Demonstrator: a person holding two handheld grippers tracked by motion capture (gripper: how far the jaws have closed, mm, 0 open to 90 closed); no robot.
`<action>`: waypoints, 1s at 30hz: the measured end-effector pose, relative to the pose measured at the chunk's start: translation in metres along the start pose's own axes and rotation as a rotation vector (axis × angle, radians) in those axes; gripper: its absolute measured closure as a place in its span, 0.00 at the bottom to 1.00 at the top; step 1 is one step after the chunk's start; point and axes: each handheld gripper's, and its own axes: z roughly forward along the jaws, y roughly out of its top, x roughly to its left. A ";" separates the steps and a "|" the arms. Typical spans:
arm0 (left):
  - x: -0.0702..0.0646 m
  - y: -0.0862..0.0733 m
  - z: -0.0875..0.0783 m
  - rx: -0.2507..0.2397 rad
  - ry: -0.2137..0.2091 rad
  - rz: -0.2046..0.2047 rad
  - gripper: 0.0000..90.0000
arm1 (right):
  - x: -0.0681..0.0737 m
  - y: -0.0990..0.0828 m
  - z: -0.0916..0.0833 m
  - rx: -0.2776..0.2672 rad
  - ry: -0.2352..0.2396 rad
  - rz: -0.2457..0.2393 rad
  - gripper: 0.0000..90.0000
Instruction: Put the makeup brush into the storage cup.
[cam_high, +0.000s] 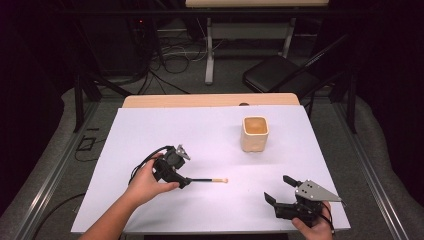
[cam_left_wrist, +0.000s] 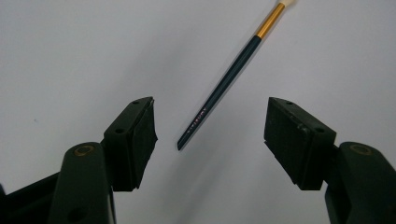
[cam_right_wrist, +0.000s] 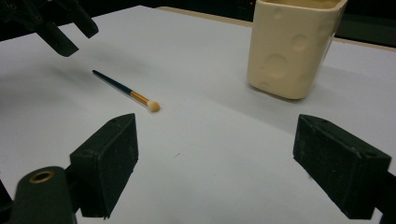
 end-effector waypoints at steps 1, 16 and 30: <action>0.000 0.000 0.000 0.006 -0.006 0.002 0.39 | 0.000 0.000 0.000 -0.001 0.000 0.000 0.15; -0.002 0.010 0.004 0.067 0.006 0.054 0.43 | 0.000 0.000 0.001 0.001 0.000 -0.001 0.15; -0.005 0.019 0.009 0.149 0.034 0.145 0.50 | 0.001 0.000 0.001 0.007 0.001 -0.002 0.15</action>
